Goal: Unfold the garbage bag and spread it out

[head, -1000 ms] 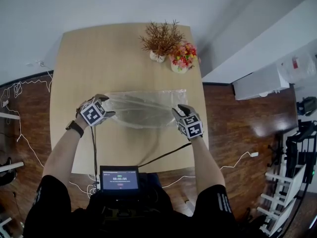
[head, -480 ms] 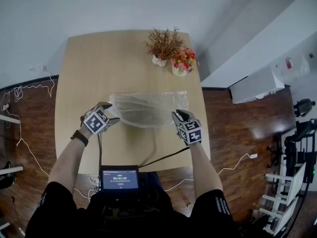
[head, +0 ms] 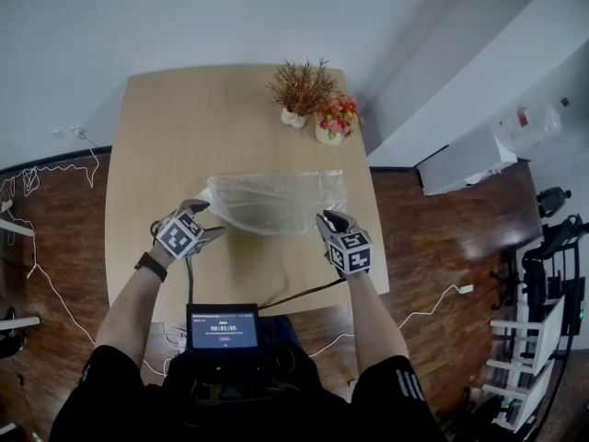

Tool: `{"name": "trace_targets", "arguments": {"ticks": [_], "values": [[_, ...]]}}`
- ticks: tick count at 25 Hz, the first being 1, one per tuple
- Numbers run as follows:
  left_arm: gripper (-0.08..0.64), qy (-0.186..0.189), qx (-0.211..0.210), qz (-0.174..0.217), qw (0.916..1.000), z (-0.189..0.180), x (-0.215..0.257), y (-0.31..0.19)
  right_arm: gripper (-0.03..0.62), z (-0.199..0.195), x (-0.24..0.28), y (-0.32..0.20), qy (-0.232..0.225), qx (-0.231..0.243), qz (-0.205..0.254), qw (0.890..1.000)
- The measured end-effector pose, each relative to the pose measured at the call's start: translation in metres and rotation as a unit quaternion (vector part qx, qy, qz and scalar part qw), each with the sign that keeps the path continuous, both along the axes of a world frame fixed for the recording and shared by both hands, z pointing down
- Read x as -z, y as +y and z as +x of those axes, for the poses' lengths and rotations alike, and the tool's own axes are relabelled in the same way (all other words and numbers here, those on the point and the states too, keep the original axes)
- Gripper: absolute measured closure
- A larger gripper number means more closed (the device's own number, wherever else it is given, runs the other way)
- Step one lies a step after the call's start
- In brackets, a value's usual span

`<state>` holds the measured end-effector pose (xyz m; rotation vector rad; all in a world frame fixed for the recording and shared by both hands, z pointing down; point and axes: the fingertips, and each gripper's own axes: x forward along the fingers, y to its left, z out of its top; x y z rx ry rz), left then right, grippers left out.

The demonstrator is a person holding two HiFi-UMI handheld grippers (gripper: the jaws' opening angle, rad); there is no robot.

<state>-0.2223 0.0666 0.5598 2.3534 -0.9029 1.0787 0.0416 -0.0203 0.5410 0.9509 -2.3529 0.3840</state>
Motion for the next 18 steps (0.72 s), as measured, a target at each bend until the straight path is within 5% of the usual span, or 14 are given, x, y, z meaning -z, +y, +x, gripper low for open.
{"name": "trace_targets", "arguments": {"ticks": [18], "values": [[0.238, 0.027, 0.0, 0.019, 0.9995, 0.013, 0.0, 0.05, 0.502, -0.002, 0.018, 0.061, 0.0, -0.026, 0.013, 1.0]]}}
